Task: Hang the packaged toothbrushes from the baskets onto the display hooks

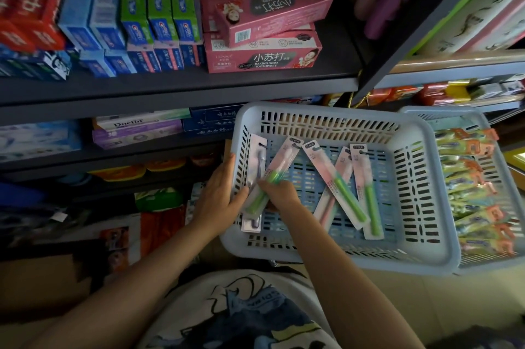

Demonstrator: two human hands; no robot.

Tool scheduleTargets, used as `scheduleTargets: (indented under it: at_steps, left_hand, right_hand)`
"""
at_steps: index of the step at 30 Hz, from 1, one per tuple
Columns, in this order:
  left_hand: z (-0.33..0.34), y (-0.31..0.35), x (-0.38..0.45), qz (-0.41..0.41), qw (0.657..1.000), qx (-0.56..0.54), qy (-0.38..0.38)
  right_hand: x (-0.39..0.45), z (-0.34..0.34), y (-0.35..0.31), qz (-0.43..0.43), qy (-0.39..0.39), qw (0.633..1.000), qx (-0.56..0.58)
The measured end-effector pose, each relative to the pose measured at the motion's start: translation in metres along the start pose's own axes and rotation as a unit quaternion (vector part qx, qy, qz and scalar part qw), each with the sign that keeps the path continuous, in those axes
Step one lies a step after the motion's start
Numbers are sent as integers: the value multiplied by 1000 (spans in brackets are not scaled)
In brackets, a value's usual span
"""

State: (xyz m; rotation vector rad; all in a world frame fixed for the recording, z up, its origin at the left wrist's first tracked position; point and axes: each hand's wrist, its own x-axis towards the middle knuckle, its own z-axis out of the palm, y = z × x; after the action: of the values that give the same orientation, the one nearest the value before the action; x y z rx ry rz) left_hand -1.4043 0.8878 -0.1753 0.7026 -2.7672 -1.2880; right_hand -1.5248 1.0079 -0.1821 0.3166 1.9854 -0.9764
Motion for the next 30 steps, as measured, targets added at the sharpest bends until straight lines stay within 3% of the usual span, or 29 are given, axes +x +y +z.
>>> scheduleTargets:
  at_steps: [4,11,22,24,27,30]
  left_hand:
    - [-2,-1,-1,3,1000,-7,-9]
    - [-9,1,-1,-2,999,-27,-22]
    - [-22,-7,-8,-21,995,-68,-66]
    - [-28,-5,-6,-28,996,-65,-47]
    - [-36,12,-1,-15,997,-51,47]
    - [-37,47,4,-43,983,-169,53]
  right_hand:
    - [-1,-2,2,-53,-9,998,-32]
    - [-9,14,4,-115,-129,984,35]
    - [-24,4,1,-88,-199,968,126]
    - [-33,-3,-3,-105,-202,965,129]
    - [-50,-14,-8,-126,-212,958,146]
    - [-68,-30,-12,-169,-210,950,160]
